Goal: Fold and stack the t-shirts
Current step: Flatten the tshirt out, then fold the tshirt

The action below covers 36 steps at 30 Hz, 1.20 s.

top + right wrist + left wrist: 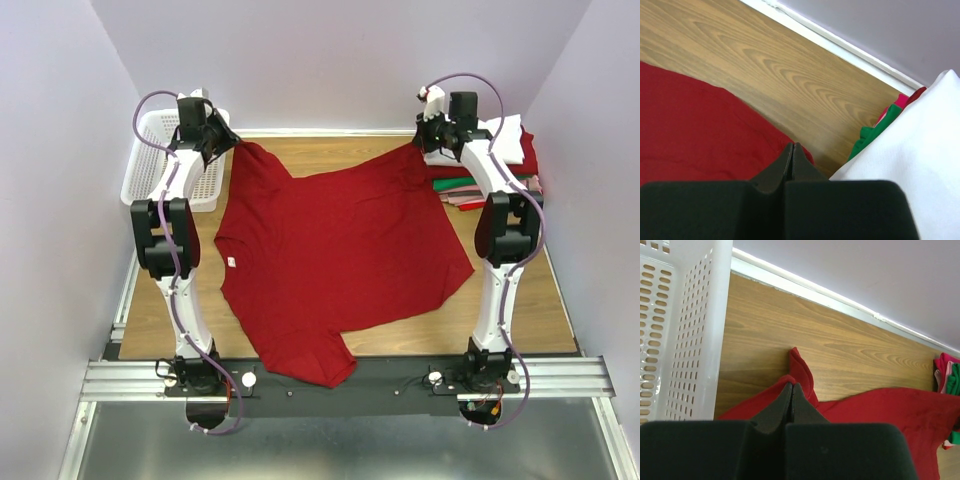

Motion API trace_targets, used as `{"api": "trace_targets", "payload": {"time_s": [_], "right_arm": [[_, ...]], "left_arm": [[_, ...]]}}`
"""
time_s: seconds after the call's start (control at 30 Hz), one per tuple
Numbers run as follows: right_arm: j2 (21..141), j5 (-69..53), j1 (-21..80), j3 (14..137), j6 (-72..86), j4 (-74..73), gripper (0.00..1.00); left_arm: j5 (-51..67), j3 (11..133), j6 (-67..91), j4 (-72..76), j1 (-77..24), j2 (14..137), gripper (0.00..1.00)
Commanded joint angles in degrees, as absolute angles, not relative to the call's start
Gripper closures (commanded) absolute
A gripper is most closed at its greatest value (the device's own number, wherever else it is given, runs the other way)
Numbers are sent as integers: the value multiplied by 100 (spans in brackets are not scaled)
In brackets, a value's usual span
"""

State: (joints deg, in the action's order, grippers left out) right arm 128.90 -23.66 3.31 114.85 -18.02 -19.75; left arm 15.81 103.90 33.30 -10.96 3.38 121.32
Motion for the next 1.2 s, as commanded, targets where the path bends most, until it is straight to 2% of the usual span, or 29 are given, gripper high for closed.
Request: {"api": "trace_targets", "payload": {"time_s": [0.0,0.9,1.17], "right_arm": [[12463,-2557,352,11321,-1802,-1828,97],[12147,-2681,360,10863,-1723,-1758,97],[12059,-2602,360,10837,-1784,-1758,97]], "left_arm": [[1643,10169,3147,-870,360,11628,100],[1239,9730,2654,-1336,791,11654,100],[1791,9773,2558,-1082,826,11646,100]]}}
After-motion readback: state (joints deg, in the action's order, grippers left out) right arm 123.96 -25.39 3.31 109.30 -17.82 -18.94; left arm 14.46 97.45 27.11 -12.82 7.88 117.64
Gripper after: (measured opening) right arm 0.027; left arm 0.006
